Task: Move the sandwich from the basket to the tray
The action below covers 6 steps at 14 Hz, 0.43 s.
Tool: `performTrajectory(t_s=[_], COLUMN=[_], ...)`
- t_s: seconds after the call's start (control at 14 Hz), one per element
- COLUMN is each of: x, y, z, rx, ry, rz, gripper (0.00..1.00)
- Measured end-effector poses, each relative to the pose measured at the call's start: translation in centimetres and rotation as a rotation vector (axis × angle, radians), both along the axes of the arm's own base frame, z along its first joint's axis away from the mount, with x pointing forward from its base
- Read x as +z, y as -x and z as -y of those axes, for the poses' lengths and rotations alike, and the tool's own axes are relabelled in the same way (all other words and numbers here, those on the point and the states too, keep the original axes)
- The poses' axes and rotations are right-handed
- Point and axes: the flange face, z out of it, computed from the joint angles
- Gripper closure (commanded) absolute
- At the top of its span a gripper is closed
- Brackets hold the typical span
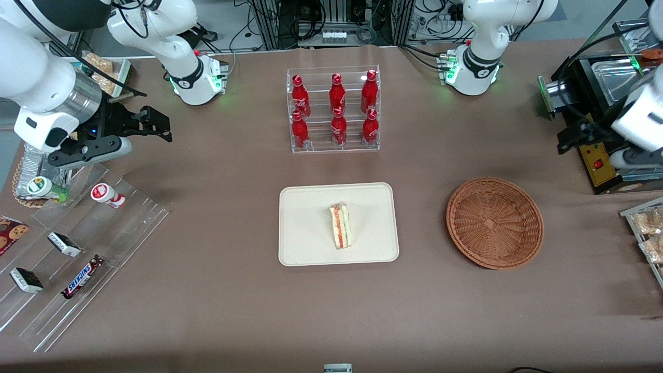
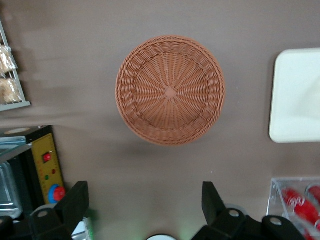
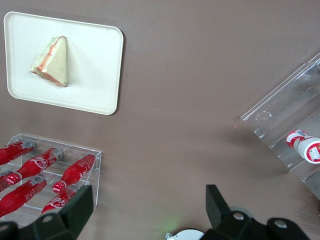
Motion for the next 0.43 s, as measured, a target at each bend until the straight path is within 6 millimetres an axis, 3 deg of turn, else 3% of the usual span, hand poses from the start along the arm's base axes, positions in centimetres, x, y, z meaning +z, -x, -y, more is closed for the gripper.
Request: performTrajectory(t_s=[0.43], x=[0.36], y=[0.28], z=[0.14], rx=[-0.066], ry=[0.01], rz=[-0.006], gripper=[0.0])
